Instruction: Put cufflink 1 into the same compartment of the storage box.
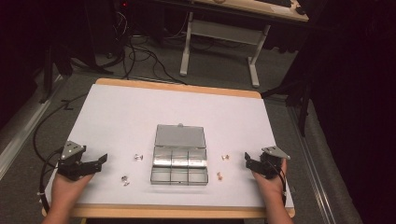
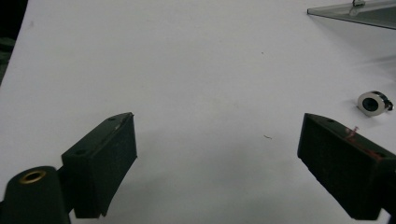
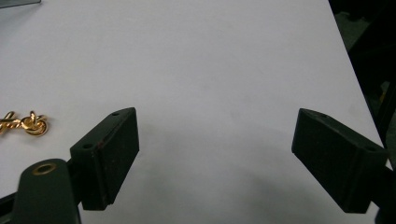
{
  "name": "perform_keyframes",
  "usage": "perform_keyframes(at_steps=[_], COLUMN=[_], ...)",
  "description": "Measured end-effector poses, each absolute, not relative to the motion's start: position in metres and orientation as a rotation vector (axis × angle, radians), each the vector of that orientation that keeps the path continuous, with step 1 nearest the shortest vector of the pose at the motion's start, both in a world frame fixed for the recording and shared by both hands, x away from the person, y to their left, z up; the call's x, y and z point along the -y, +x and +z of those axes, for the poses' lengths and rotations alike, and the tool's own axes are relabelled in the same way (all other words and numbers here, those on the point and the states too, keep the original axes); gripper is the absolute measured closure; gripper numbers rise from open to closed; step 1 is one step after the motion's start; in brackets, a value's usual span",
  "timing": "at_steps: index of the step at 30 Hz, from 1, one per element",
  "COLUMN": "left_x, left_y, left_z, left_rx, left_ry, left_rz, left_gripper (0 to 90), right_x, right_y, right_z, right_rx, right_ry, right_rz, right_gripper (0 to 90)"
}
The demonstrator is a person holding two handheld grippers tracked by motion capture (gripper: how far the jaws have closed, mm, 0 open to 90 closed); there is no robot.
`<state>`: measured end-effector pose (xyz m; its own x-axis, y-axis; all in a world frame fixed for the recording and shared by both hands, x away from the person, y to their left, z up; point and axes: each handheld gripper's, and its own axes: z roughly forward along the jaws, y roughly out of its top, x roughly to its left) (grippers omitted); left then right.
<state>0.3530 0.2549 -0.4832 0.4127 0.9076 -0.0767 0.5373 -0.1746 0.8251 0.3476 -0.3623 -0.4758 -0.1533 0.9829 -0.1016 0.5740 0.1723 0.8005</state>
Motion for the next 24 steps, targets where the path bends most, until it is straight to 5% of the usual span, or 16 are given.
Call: perform_keyframes(at_steps=[13, 24], left_x=[-0.257, -0.26], left_y=[0.356, 0.357], left_z=[-0.484, -0.484], left_rx=[-1.254, -1.276], left_ry=[1.839, 1.817], left_rz=[0.525, 0.507], left_gripper=[21.0, 22.6], right_x=[0.359, 0.318], right_y=[0.34, 0.353], right_z=[-0.472, -0.471], right_rx=[-1.854, -2.073], right_ry=[1.44, 1.346], right_rz=[0.87, 1.018], right_gripper=[21.0, 50.0])
